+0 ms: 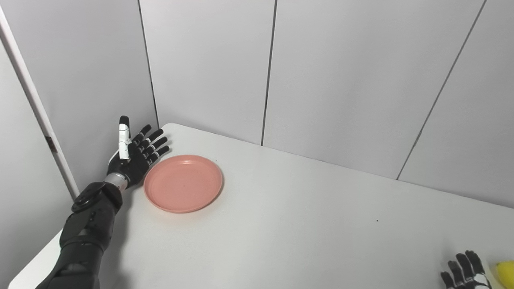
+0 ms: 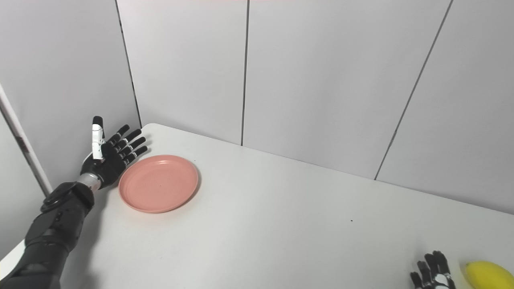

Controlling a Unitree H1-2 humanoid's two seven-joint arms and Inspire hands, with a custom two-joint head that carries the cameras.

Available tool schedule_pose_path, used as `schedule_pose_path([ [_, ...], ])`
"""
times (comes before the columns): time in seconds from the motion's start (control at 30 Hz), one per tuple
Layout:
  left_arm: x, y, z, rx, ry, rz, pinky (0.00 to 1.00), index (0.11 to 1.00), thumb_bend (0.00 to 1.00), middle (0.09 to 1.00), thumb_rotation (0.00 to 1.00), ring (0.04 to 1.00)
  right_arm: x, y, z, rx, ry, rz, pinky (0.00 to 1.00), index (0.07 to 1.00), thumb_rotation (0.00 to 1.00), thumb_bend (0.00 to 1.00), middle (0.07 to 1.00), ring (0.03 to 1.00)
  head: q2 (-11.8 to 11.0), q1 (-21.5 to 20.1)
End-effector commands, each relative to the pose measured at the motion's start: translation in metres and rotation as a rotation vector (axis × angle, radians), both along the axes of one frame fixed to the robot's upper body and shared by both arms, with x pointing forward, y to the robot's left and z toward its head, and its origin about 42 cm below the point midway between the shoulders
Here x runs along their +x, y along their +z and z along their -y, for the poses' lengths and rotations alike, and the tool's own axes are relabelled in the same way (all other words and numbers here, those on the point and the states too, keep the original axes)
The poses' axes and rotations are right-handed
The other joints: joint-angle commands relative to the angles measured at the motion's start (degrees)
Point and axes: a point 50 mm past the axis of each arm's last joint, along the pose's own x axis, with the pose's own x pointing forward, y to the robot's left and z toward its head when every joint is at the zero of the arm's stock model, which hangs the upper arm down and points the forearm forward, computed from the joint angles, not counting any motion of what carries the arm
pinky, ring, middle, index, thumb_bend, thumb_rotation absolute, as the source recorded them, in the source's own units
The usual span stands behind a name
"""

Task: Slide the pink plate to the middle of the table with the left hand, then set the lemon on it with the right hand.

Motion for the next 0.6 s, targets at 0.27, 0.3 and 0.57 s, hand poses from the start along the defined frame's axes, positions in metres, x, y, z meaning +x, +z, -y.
schedule_pose_path([
  [0.27,0.002,0.010,-0.002,0.064,0.024,0.023,0.95,0.976,0.97,0.895,0.93,0.885,-0.016,-0.014,0.006,0.028,-0.011,-0.095,1.00,0.946,0.65,0.52,0.963,0.985,1.43,0.73],
  [0.3,0.001,0.004,-0.002,0.077,0.018,0.014,0.95,0.982,0.97,0.896,0.93,0.893,-0.016,-0.013,0.006,0.029,-0.011,-0.096,1.00,0.941,0.65,0.52,0.963,0.984,1.44,0.78],
  [0.57,0.001,-0.013,0.003,0.053,0.009,-0.007,0.87,0.908,0.98,0.857,0.94,0.857,-0.015,-0.013,0.009,0.019,-0.003,-0.093,1.00,0.940,0.64,0.53,0.962,0.985,1.80,1.02],
])
